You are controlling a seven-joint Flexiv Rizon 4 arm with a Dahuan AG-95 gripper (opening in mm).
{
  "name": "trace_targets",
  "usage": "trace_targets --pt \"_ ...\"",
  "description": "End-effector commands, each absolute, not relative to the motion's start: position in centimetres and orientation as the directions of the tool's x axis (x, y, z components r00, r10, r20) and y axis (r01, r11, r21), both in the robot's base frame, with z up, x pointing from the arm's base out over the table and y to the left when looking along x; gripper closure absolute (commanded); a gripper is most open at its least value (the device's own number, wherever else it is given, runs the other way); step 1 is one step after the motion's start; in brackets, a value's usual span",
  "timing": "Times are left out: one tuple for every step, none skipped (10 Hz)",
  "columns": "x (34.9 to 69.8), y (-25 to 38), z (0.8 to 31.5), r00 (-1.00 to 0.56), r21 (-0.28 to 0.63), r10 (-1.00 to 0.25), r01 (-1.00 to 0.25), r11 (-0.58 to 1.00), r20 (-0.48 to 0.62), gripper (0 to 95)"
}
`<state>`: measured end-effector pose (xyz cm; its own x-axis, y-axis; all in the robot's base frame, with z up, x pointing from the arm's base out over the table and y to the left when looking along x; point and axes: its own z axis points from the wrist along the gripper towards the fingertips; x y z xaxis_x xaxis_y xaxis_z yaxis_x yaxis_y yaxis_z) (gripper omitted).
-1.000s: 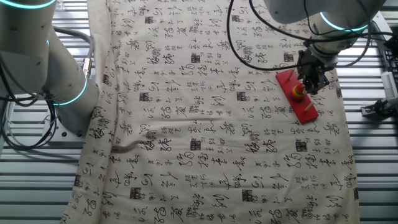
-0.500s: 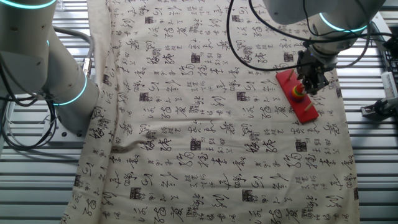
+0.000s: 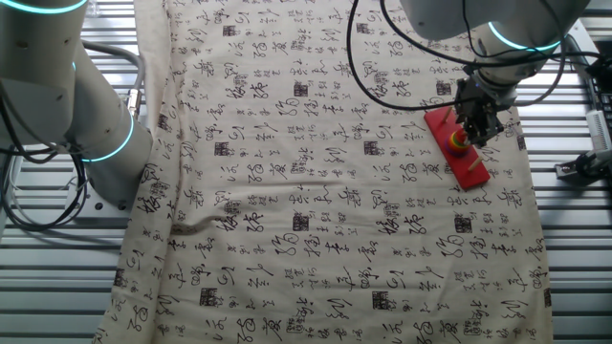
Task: Take out one Hanoi block and throw it aside
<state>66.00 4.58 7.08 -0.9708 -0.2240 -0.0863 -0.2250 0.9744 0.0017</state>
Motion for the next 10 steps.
trace_targets --pt "66.03 4.57 7.04 -0.971 0.001 -0.223 -0.224 0.975 -0.089 57.0" --pt "66.02 4.57 7.00 -0.971 0.001 -0.223 -0.224 0.975 -0.089 57.0" --pt "66.02 4.57 6.98 -0.971 0.001 -0.223 -0.224 0.975 -0.089 57.0" --pt "66.01 4.57 6.92 -0.971 0.001 -0.222 -0.224 0.975 -0.090 57.0" --pt "66.00 4.58 6.84 -0.971 0.001 -0.222 -0.223 0.975 -0.091 57.0" --pt "65.99 4.58 6.81 -0.971 0.001 -0.222 -0.223 0.975 -0.091 57.0" --pt "65.99 4.58 6.78 -0.971 0.001 -0.221 -0.222 0.975 -0.093 57.0" --pt "65.99 4.58 6.76 -0.971 0.001 -0.221 -0.222 0.975 -0.092 57.0" --pt "65.99 4.58 6.73 -0.971 0.001 -0.221 -0.222 0.975 -0.093 57.0" --pt "65.99 4.59 6.71 -0.971 0.001 -0.221 -0.222 0.975 -0.093 57.0"
